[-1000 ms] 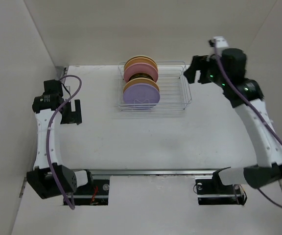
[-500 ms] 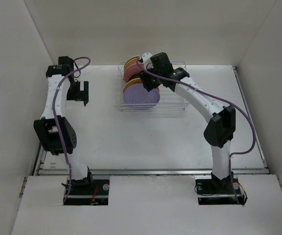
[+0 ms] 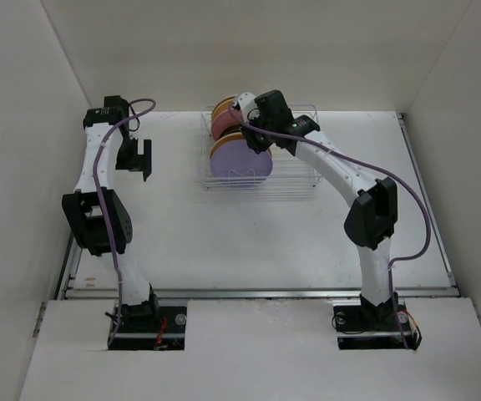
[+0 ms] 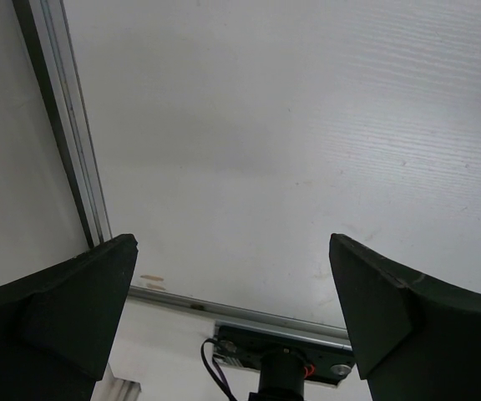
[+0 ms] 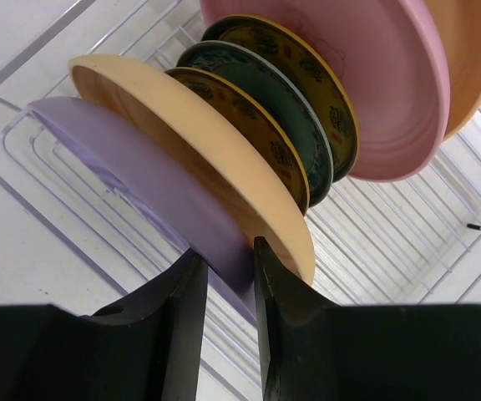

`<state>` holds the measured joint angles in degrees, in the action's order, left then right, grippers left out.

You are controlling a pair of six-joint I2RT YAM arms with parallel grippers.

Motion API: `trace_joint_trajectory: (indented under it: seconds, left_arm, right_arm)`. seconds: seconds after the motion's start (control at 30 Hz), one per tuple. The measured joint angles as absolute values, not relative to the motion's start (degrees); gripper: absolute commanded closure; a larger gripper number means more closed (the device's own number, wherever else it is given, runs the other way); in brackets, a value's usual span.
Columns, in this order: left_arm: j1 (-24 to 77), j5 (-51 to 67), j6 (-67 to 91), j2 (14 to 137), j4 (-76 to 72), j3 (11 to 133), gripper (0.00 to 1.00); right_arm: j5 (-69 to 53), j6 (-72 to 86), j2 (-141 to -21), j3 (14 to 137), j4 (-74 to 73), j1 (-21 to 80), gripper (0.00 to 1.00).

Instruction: Unload the plates from the dish rack

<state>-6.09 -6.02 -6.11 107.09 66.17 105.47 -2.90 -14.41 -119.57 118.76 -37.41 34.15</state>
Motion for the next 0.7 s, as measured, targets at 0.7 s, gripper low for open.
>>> trace_joint_trajectory:
  seconds: [0.7]
  left_arm:
    - [-0.16,-6.42,-6.92,107.09,61.8,108.86,0.0]
  right_arm:
    - [8.05,-15.2,-106.59,111.92,-32.16,34.76,1.0]
